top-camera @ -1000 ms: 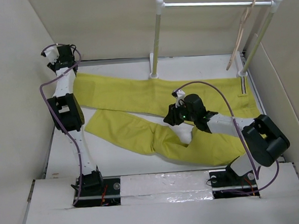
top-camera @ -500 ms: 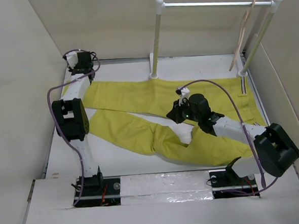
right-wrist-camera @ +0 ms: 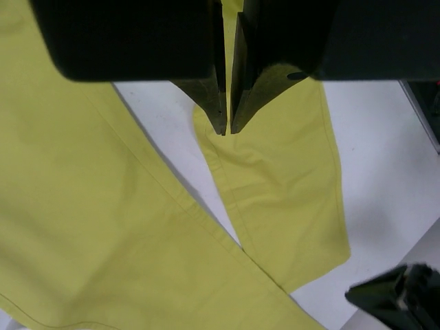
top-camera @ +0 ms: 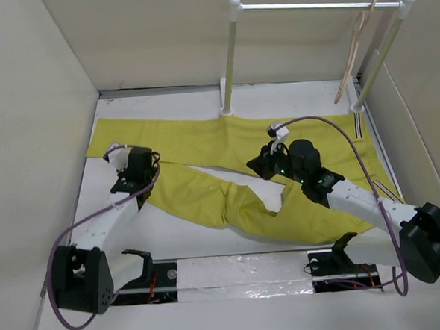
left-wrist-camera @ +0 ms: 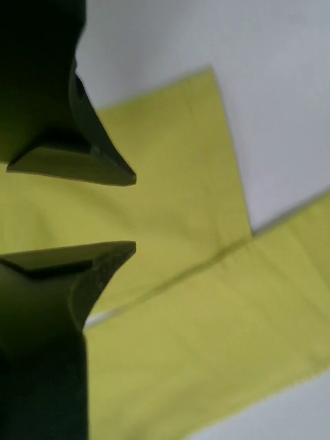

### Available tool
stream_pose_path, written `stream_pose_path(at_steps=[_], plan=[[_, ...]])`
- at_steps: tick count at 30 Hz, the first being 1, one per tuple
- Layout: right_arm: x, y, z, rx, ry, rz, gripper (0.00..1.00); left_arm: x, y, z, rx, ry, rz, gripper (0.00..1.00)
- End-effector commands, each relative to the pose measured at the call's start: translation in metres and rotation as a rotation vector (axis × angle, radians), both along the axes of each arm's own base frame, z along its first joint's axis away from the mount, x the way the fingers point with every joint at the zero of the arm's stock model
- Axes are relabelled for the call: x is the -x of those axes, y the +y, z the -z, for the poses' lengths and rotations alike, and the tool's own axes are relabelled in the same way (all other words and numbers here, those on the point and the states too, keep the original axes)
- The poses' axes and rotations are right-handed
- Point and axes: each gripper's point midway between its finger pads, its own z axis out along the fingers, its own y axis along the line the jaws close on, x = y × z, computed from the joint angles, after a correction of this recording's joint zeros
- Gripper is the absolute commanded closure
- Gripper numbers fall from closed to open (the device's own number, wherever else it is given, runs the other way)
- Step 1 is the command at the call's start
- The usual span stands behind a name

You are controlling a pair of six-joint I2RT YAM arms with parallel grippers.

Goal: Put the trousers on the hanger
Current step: Flatten out the trousers at the center of the board, then fold the trousers at the center of the board.

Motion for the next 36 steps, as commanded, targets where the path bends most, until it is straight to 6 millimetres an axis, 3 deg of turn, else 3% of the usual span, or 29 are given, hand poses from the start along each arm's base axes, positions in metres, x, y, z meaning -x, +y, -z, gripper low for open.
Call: stream_pose_path(at_steps=[1,3,4,6,11,15,26,32,36], plan=[[0.009,0.006,-0.008,-0.017,-0.02,-0.042,0.86,0.039,0.031,0.013,0.035,-0.003,-0.157,0.61],[0.013,0.011,-0.01,-0.022,-0.025,-0.068,0.84,0.05,0.043,0.011,0.037,-0.037,-0.193,0.45],[0.014,0.011,-0.011,-0.021,-0.024,-0.075,0.83,0.057,0.053,0.021,0.038,-0.025,-0.222,0.41],[0.015,0.01,-0.013,-0.026,-0.03,-0.073,0.82,0.058,0.058,0.027,0.061,-0.024,-0.242,0.41],[0.015,0.006,-0.017,-0.024,-0.042,-0.055,0.81,0.057,0.071,0.071,0.143,0.071,-0.304,0.44],[0.015,0.004,-0.02,-0.024,-0.049,-0.048,0.81,0.05,0.068,0.088,0.158,0.126,-0.281,0.45],[0.015,0.0,-0.021,-0.026,-0.051,-0.024,0.8,0.043,0.062,0.102,0.169,0.166,-0.246,0.72],[0.015,-0.002,-0.023,-0.034,-0.057,-0.017,0.81,0.035,0.061,0.103,0.167,0.179,-0.226,1.0],[0.014,-0.003,-0.021,-0.028,-0.053,-0.008,0.85,0.027,0.062,0.089,0.169,0.104,-0.229,1.0]])
